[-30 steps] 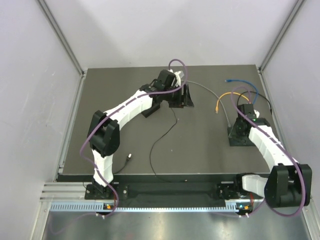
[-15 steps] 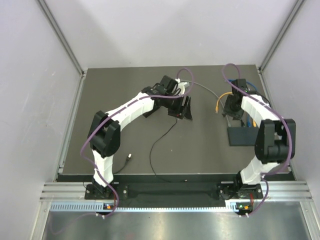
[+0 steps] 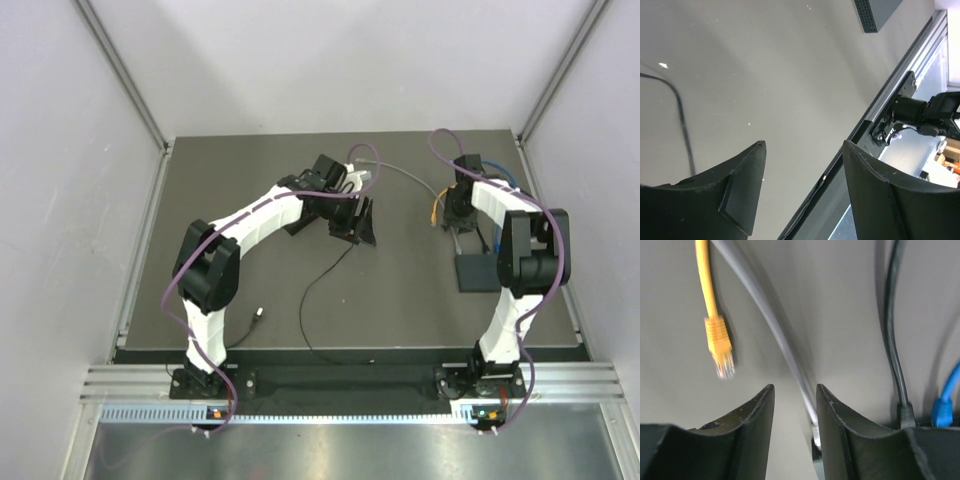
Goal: Pull the plug from the switch port
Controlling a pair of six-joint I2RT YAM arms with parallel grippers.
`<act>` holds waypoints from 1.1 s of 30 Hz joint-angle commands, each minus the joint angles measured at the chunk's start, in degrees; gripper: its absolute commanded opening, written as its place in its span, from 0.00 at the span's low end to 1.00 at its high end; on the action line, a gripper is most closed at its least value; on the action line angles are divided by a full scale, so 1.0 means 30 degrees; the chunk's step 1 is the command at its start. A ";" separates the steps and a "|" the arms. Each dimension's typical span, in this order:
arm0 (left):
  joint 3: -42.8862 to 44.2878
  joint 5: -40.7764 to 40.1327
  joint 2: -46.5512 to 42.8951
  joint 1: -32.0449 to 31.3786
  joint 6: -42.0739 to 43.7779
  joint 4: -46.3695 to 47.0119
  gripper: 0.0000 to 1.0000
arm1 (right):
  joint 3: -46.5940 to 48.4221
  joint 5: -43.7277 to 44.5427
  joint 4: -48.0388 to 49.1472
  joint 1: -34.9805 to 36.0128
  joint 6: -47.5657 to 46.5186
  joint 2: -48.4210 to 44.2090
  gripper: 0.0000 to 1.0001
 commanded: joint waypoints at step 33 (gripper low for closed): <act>-0.1175 0.0440 -0.1418 0.0467 -0.1450 0.1409 0.64 | 0.1216 -0.1734 -0.0600 0.3562 -0.1462 -0.0109 0.00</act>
